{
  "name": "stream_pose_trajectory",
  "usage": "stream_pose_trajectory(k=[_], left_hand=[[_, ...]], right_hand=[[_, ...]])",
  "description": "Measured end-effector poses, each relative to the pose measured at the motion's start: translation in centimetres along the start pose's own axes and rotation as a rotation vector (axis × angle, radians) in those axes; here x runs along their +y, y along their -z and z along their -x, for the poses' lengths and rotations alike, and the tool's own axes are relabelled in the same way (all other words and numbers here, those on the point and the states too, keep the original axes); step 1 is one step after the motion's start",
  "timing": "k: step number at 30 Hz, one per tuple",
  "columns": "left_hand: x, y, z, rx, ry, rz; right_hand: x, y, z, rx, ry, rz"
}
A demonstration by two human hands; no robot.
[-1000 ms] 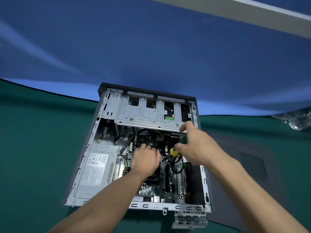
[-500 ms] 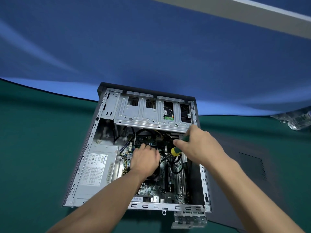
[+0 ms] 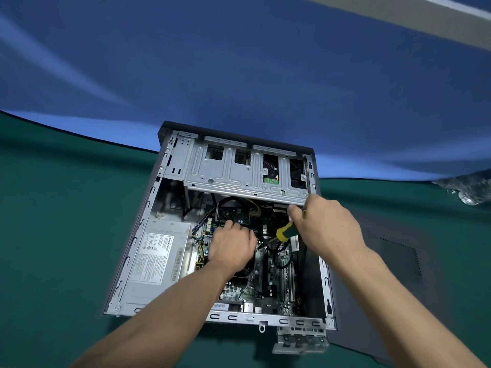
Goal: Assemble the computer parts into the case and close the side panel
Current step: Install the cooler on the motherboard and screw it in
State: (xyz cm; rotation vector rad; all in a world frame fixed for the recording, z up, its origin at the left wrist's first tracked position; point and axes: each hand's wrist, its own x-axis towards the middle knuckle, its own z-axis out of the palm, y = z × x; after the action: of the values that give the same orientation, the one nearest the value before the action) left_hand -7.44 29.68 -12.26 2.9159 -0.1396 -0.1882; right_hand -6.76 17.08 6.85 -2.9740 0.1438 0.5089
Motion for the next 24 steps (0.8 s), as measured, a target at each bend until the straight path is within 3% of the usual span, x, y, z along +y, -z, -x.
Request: stream_pose_trajectory(k=[4,7,11,15,19,24], left_hand=[[0.1,0.1,0.0,-0.002,0.003,-0.004],[0.0,0.1,0.0,-0.003,-0.001,-0.022],[0.0,0.1,0.1,0.003,0.001,-0.010],[0.0,0.2,0.0,-0.001,0.001,-0.019],[0.0,0.1,0.1,0.000,0.003,-0.009],[0.0,0.0,0.0,0.008,0.001,0.001]], right_hand=[[-0.3,0.8,0.0,-0.256,0.045,-0.192],[-0.6,0.4,-0.3,-0.057,0.006,-0.076],[-0.8,0.8,-0.6,-0.207,0.005,-0.191],[-1.0,0.0,-0.1,0.002,-0.014,0.005],[-1.2,0.4,-0.1,-0.181,0.008,-0.227],[-1.3,-0.1,-0.1,0.036,-0.006,-0.016]])
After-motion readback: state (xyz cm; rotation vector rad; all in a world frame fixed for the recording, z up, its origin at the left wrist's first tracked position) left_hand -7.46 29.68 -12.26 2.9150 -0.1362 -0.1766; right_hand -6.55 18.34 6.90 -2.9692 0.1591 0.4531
